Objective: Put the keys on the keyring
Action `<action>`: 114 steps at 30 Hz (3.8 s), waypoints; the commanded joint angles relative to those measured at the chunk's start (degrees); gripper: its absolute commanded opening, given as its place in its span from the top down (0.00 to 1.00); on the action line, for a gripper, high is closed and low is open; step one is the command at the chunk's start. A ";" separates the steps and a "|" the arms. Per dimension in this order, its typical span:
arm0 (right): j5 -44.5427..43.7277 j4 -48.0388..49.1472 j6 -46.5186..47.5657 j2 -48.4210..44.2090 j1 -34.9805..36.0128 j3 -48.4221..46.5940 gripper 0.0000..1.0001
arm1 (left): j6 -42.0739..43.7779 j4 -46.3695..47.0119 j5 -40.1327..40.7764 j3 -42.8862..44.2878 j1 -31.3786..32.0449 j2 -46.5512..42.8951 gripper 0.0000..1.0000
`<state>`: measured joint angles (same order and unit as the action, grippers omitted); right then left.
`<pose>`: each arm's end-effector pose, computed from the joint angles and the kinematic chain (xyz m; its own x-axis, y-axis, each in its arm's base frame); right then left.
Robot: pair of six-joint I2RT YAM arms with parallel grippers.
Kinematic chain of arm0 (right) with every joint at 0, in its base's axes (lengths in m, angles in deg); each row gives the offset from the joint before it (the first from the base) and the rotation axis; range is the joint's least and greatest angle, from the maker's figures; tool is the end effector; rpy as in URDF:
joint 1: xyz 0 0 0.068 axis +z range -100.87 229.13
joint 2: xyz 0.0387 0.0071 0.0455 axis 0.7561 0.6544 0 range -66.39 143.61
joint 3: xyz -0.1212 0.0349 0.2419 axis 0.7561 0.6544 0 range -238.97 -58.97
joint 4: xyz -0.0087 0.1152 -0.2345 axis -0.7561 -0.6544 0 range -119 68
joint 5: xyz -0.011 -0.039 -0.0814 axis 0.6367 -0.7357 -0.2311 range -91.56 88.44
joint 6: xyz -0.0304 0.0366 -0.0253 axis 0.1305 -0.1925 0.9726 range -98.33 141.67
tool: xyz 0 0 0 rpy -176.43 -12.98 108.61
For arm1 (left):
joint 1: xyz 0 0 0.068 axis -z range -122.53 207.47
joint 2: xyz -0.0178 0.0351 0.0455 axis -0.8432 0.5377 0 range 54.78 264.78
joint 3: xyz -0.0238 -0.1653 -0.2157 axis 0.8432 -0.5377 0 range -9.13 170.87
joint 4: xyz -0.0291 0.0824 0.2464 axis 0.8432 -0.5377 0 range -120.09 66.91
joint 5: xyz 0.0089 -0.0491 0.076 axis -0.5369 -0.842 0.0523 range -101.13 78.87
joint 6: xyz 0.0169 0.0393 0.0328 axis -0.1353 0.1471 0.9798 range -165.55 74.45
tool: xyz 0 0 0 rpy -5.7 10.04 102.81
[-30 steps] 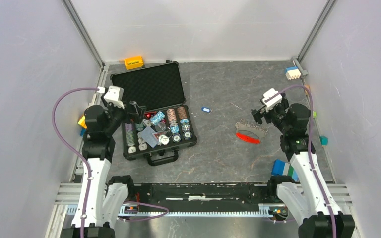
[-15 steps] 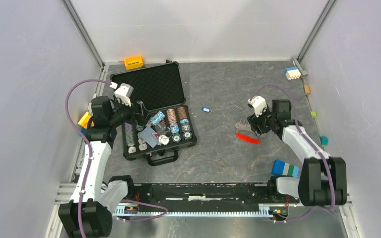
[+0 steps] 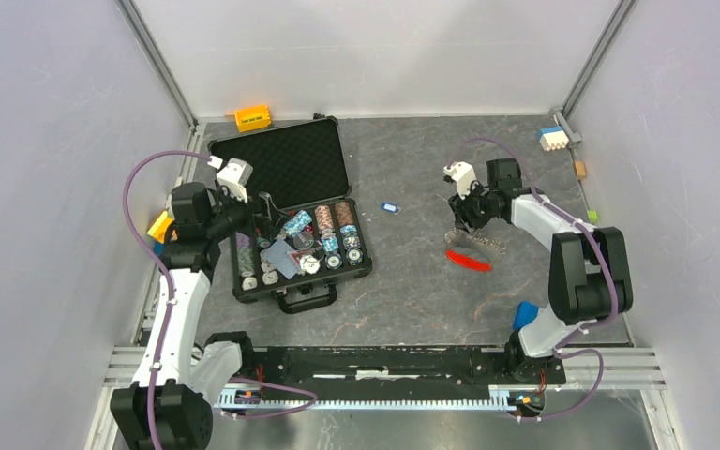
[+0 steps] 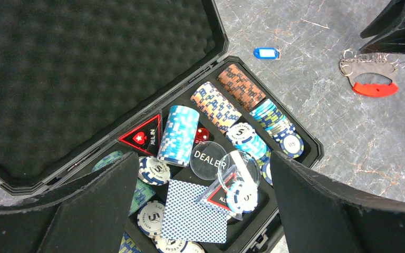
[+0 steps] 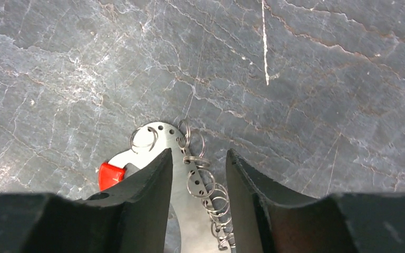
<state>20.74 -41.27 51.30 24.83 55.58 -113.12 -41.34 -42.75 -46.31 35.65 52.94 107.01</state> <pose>0.3131 0.0491 0.1886 -0.5643 -0.5241 -0.6379 -0.6809 0.7324 0.0006 0.2018 -0.0046 0.3030 -0.4203 0.0268 -0.9070 0.4786 0.8557 -0.1965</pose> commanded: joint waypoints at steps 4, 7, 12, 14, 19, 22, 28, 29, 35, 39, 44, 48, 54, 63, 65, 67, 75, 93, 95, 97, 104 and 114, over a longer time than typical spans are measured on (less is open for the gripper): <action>1.60 -3.79 3.27 5.33 1.66 -7.00 0.60 | 2.43 0.81 -1.31 0.76 -0.38 -1.33 0.00; 1.51 -4.85 4.10 6.48 2.64 -7.89 0.62 | 2.68 0.80 -1.22 0.75 -0.36 -1.37 0.00; -0.24 -5.34 5.08 7.80 4.15 -8.36 0.63 | 2.65 1.03 -1.45 0.58 -0.39 -1.43 0.00; -0.91 -5.43 5.35 8.55 4.43 -8.72 0.64 | 2.70 1.04 -1.63 0.58 -0.39 -1.68 0.00; -1.88 -5.93 6.02 9.80 4.63 -9.57 0.65 | 2.67 1.03 -1.94 0.58 -0.35 -1.87 0.00; -2.37 -6.47 6.53 9.88 4.76 -9.55 0.65 | 2.72 0.98 -1.91 0.55 -0.43 -2.04 0.00; -2.56 -6.84 7.20 9.11 4.77 -8.57 0.67 | 2.75 1.03 -2.13 0.49 -0.39 -2.01 0.00; -2.52 -6.84 7.20 8.94 4.79 -8.40 0.67 | 2.77 1.05 -2.09 0.53 -0.37 -2.01 0.00; -2.17 -7.16 7.43 8.19 4.79 -8.11 0.74 | 2.86 1.05 -2.17 0.40 -0.41 -2.07 0.00; -2.18 -7.36 7.48 8.84 4.75 -8.53 0.83 | 2.92 1.03 -2.20 0.37 -0.38 -2.20 0.00; -1.68 -8.34 7.54 8.65 4.78 -9.61 0.93 | 2.58 1.49 -2.31 0.23 -0.39 -2.18 0.00; 0.24 -9.34 7.80 5.45 4.75 -10.97 0.98 | 0.31 3.38 -2.24 0.09 -0.39 -2.37 0.00; 11.34 -10.84 9.92 -6.01 4.87 -10.62 1.00 | 3.62 -0.92 -6.94 5.33 2.38 -0.28 0.00; 25.94 -10.34 10.01 -22.06 10.06 -9.35 1.00 | 8.61 -3.61 -4.17 18.66 23.62 7.51 0.05; 28.04 -8.81 9.73 -24.78 11.33 -8.28 1.00 | 8.28 -1.14 -6.55 20.32 25.74 9.59 0.09; 30.01 -6.90 9.50 -26.99 12.20 -6.48 1.00 | 7.67 1.31 -9.93 21.04 26.88 11.42 0.11; 36.38 -11.59 16.23 -28.50 13.34 -4.26 1.00 | 10.95 9.25 -17.20 16.76 32.53 16.22 0.14; 48.95 -31.58 39.80 -26.47 20.37 -6.05 1.00 | 47.25 0.42 -21.06 13.06 45.58 23.74 0.05; 49.48 -30.47 38.99 -26.96 20.93 -5.21 1.00 | 47.94 0.39 -22.78 13.05 46.84 24.96 0.05; 49.75 -29.92 38.68 -27.36 21.37 -4.87 1.00 | 48.66 0.37 -24.06 13.14 47.99 26.38 0.04; 50.43 -29.42 38.67 -27.94 22.10 -4.51 1.00 | 48.98 0.33 -28.59 13.16 49.30 29.48 0.11; 50.59 -28.90 38.57 -28.84 22.26 -3.68 1.00 | 48.85 0.35 -30.60 15.59 51.76 34.16 0.27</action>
<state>68.59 -72.13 89.26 -2.62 77.53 -117.19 4.01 -42.73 -73.94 48.87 103.19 139.05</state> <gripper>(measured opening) 0.010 0.731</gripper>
